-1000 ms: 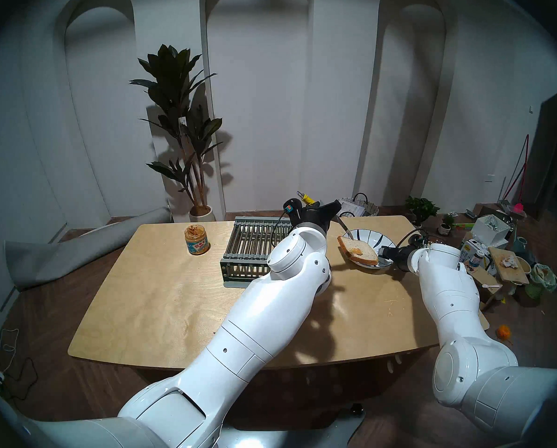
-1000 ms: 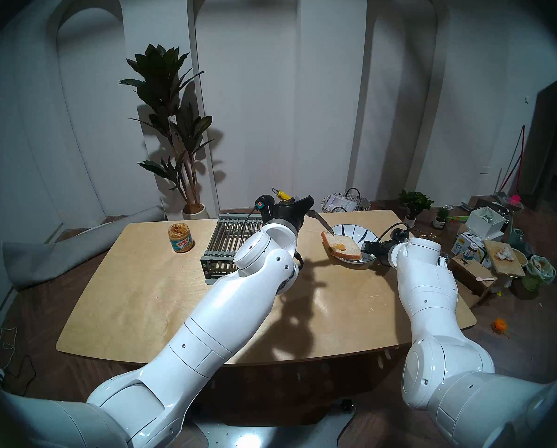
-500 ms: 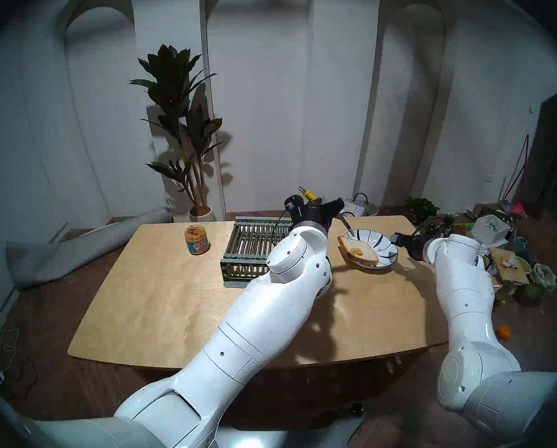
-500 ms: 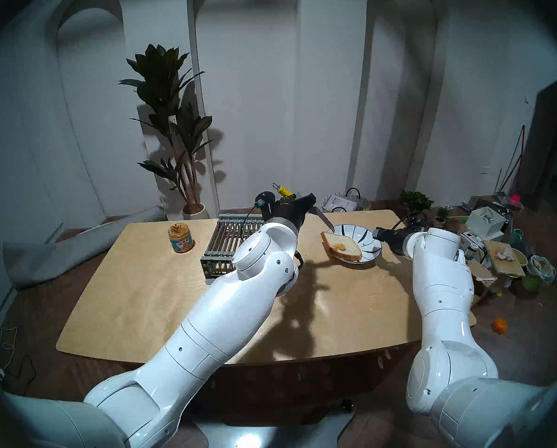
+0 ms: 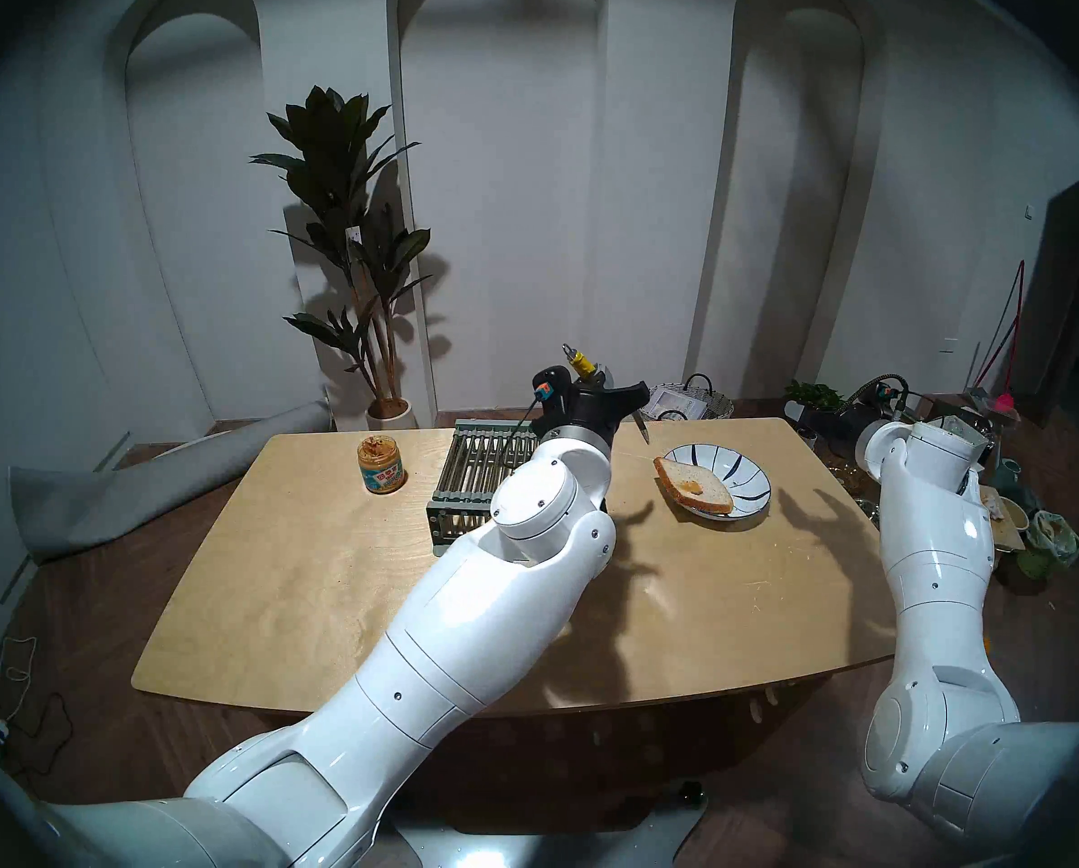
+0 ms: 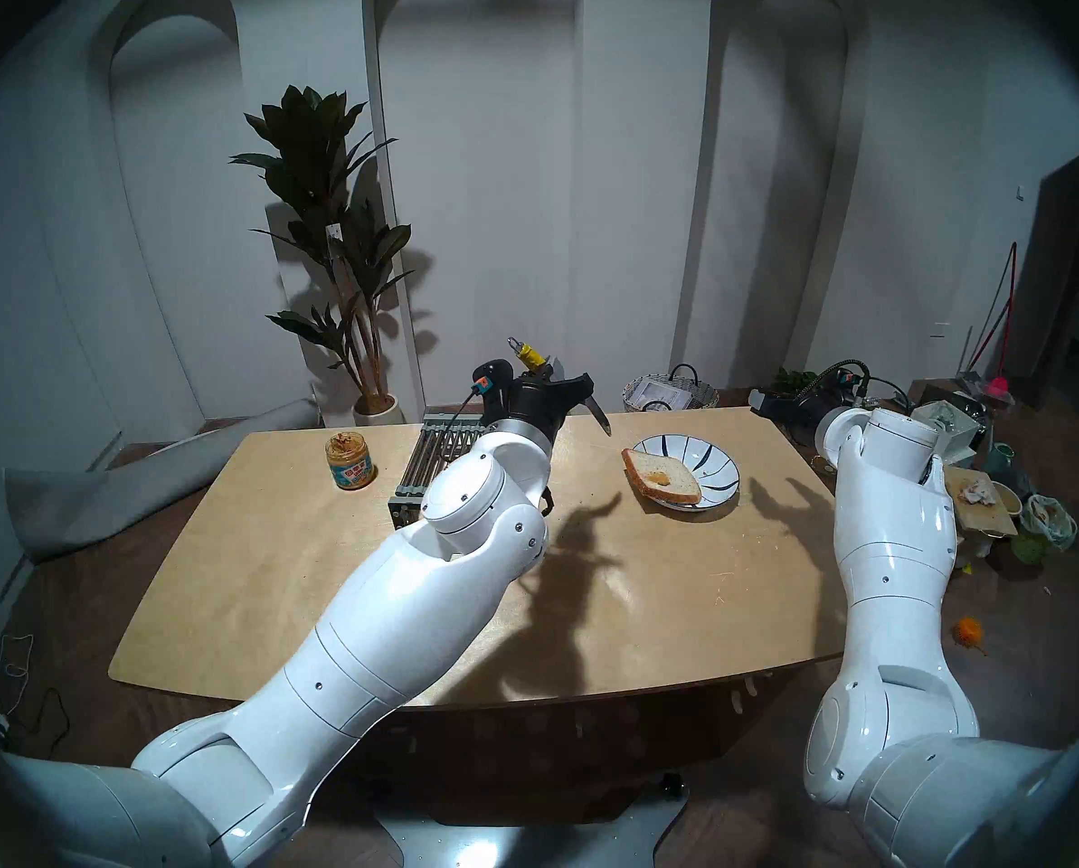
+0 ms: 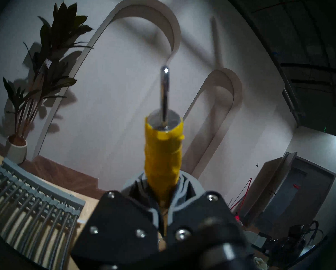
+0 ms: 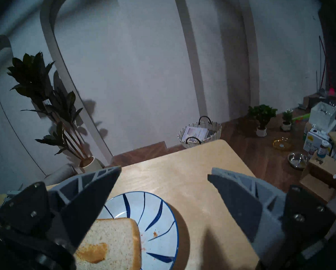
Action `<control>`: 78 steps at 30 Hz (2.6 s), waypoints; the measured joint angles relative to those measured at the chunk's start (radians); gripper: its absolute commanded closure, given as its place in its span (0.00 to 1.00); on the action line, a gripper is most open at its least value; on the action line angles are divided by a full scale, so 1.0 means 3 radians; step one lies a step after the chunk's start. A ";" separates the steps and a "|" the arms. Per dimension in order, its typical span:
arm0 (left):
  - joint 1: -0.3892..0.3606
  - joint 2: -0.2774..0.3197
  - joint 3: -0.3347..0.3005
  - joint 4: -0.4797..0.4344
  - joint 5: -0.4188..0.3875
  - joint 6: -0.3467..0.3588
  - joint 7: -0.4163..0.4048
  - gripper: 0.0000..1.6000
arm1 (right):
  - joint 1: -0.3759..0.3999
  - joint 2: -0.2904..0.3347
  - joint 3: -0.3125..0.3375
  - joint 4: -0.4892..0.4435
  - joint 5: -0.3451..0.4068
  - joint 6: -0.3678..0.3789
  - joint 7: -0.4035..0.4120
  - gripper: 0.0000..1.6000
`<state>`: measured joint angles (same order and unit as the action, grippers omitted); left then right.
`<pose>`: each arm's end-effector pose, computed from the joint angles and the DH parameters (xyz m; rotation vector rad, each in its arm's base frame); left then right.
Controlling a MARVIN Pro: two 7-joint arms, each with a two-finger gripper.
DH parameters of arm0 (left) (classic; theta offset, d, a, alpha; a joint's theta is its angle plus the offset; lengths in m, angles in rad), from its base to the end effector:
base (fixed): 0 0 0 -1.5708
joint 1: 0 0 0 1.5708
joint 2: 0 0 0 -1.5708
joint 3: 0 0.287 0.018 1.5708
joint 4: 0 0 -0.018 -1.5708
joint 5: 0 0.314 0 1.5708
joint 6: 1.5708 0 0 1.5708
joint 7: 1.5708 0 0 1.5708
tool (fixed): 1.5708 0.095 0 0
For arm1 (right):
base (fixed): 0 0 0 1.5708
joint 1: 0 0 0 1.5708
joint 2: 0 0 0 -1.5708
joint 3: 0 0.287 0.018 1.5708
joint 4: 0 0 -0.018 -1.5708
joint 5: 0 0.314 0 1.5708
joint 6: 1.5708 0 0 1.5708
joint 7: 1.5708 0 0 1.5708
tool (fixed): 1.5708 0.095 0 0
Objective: Spread peanut butter over the slice of bread with the knife
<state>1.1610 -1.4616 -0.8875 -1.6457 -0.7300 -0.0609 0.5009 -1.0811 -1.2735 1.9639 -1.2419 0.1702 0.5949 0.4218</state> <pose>0.4482 -0.2003 -0.1602 1.7298 0.2350 1.8975 0.5095 -0.2292 -0.2032 -2.3662 0.2626 -1.7770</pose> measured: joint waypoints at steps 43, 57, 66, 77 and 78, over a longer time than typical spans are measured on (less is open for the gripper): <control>0.0753 0.0903 -0.0184 0.0201 0.2296 -0.1692 0.0676 1.00 | -0.0599 -0.0717 -0.0382 -0.0338 -0.0272 -0.1283 -0.0542 0.00; 0.0770 0.0875 0.0042 0.0163 0.2058 -0.1693 0.0521 1.00 | -0.0487 -0.0718 -0.0422 -0.0191 -0.0325 -0.1380 -0.0588 0.00; 0.0748 0.0873 0.0050 0.0332 0.1953 -0.1688 0.0455 1.00 | -0.0456 -0.0726 -0.0446 -0.0138 -0.0314 -0.1399 -0.0561 0.00; 0.0717 0.0933 0.0029 0.0479 0.1770 -0.1706 0.0319 1.00 | -0.0454 -0.0759 -0.0469 -0.0136 -0.0314 -0.1406 -0.0576 0.00; 0.0714 0.0938 0.0029 0.0483 0.1755 -0.1707 0.0307 1.00 | -0.0454 -0.0763 -0.0471 -0.0136 -0.0314 -0.1406 -0.0583 0.00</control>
<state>1.3753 -1.1801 -0.8788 -1.5007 -0.2035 -0.5732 0.5930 -1.2173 -1.5024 1.8226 -1.2828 0.0761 0.1730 0.2470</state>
